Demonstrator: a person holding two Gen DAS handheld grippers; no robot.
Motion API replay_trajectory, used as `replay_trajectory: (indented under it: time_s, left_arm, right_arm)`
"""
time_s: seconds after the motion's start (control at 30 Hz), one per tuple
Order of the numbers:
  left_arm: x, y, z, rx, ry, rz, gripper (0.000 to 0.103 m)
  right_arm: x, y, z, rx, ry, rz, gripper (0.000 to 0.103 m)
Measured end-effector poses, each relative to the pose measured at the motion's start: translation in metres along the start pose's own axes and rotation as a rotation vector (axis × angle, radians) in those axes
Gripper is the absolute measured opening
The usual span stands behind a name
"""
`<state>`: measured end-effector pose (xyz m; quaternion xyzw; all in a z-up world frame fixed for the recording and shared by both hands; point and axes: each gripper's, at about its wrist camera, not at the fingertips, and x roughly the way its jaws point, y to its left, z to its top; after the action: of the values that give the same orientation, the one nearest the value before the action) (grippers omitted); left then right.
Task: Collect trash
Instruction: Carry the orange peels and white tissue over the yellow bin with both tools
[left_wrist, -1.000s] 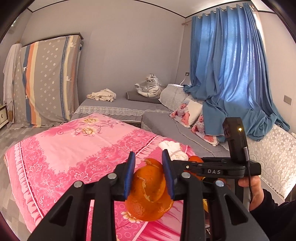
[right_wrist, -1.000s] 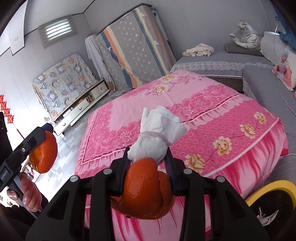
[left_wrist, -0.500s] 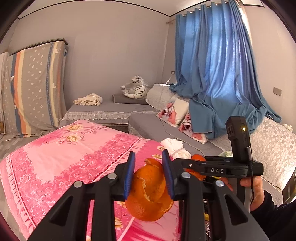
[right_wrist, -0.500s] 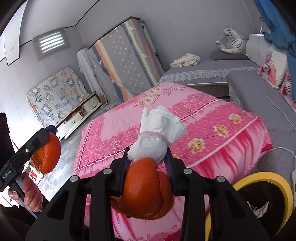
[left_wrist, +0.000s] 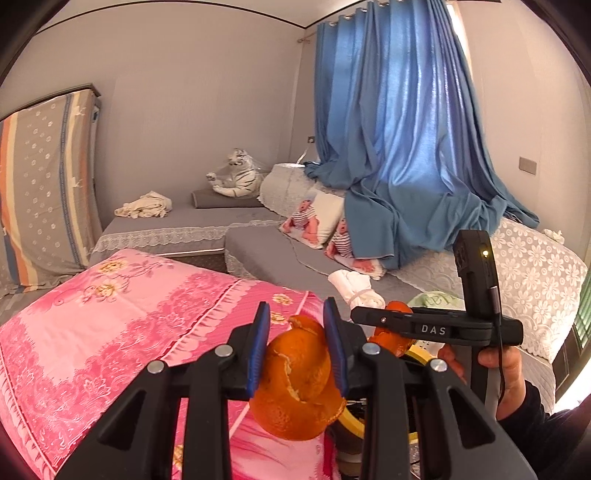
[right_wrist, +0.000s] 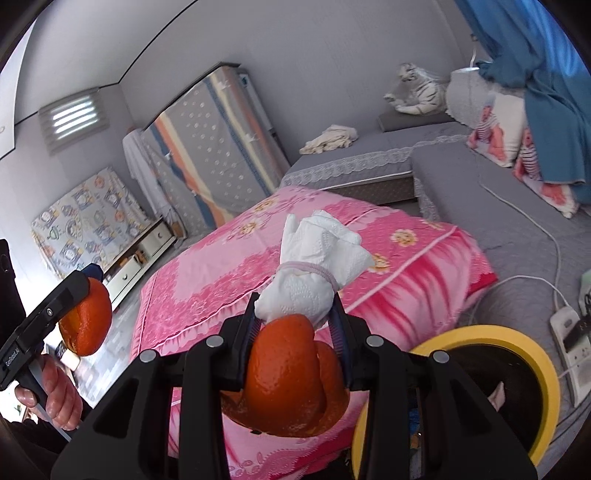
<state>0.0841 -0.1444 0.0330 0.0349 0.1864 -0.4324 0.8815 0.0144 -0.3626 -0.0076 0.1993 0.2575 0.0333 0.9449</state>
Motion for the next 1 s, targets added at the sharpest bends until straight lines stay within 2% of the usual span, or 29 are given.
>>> replay_trajectory:
  time_s: [0.67, 1.0]
  left_arm:
    - [0.068, -0.066, 0.008, 0.101, 0.080, -0.157, 0.028]
    - [0.093, -0.091, 0.002, 0.130, 0.122, -0.208, 0.028]
  right_arm:
    - [-0.063, -0.078, -0.022, 0.140, -0.095, -0.157, 0.034]
    - [-0.073, -0.106, -0.038, 0.202, -0.102, -0.219, 0.034]
